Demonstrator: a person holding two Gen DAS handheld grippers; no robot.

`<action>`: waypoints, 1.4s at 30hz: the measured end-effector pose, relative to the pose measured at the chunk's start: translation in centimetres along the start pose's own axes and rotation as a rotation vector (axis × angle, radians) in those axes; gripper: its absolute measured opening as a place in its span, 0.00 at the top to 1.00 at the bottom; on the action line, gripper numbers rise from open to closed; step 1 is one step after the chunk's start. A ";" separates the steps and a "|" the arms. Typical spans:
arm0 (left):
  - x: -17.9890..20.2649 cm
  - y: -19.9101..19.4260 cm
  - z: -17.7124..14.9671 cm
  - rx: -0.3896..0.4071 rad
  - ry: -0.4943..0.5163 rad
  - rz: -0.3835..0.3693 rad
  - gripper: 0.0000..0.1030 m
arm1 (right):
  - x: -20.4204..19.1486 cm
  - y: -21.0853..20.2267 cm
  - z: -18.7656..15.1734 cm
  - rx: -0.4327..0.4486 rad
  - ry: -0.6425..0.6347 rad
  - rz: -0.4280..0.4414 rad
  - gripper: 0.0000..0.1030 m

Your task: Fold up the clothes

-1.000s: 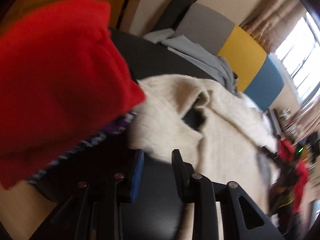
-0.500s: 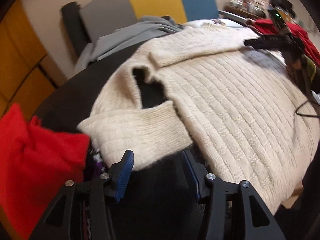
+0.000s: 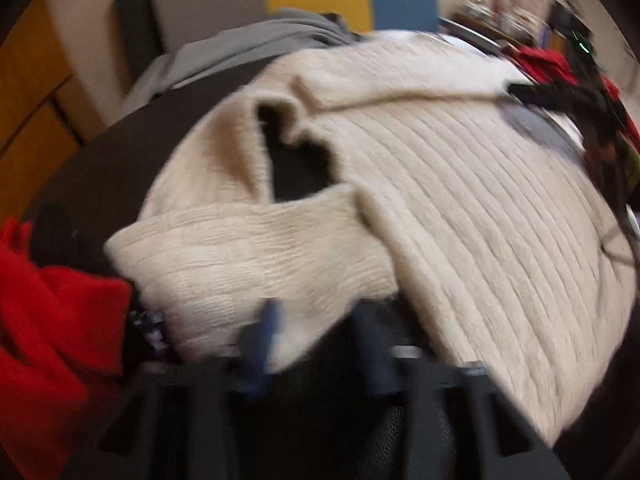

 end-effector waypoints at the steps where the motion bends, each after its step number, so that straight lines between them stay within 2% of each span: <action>1: -0.6 -0.2 0.1 0.003 -0.057 -0.023 0.91 | 0.0 0.0 0.0 0.000 0.000 -0.001 0.29; 7: -4.3 -3.6 2.2 0.103 -0.422 -0.207 0.92 | -0.3 0.3 0.0 -0.017 -0.027 -0.023 0.26; 11: -7.4 -7.2 4.5 0.253 -0.681 -0.382 0.92 | -1.3 0.5 0.3 -0.055 -0.063 -0.093 0.26; 13: -8.1 -8.4 5.8 0.319 -0.754 -0.451 0.92 | -2.5 -0.2 0.6 -0.031 -0.042 -0.079 0.28; 14: -8.1 -8.9 6.4 0.348 -0.776 -0.473 0.92 | -3.4 -0.5 0.7 -0.018 -0.031 -0.045 0.28; 18: -5.2 -9.5 8.5 0.369 -0.728 -0.510 0.92 | -8.3 -1.4 0.8 -0.002 -0.026 0.155 0.28; 20: -3.2 -9.3 8.9 0.352 -0.686 -0.517 0.92 | -11.2 -1.4 0.6 -0.019 -0.025 0.289 0.28; 23: 0.5 -7.5 9.3 0.309 -0.633 -0.543 0.92 | -12.7 -1.0 0.6 -0.036 0.096 0.470 0.27; 26: 3.0 -6.1 9.0 0.264 -0.611 -0.567 0.92 | -12.4 -0.1 0.4 -0.062 0.261 0.598 0.16; 30: 5.3 -4.4 8.3 0.214 -0.584 -0.569 0.92 | -11.7 2.2 -0.2 -0.097 0.410 0.659 0.14; 36: 7.6 -3.6 7.4 0.187 -0.522 -0.541 0.92 | -10.9 6.8 -1.6 -0.177 0.542 0.619 0.14; 38: 8.1 -3.7 7.1 0.189 -0.502 -0.524 0.92 | -11.2 7.5 -1.5 -0.175 0.510 0.582 0.25; 40: 8.1 -4.0 6.8 0.197 -0.496 -0.510 0.91 | -12.0 7.7 -1.2 -0.183 0.410 0.517 0.70; 42: 7.4 -4.6 6.1 0.212 -0.532 -0.519 0.84 | -12.9 8.2 -1.4 -0.235 0.318 0.446 0.83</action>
Point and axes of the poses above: each gripper's, at about its wrist camera, not at the fingertips, and y roughly the way its jaws point, x to its right, z to its top, the point moved 6 cm from there along y, roughly the way its jaws point, and after that the axes turned 9 degrees about z, right-handed, at the moved point
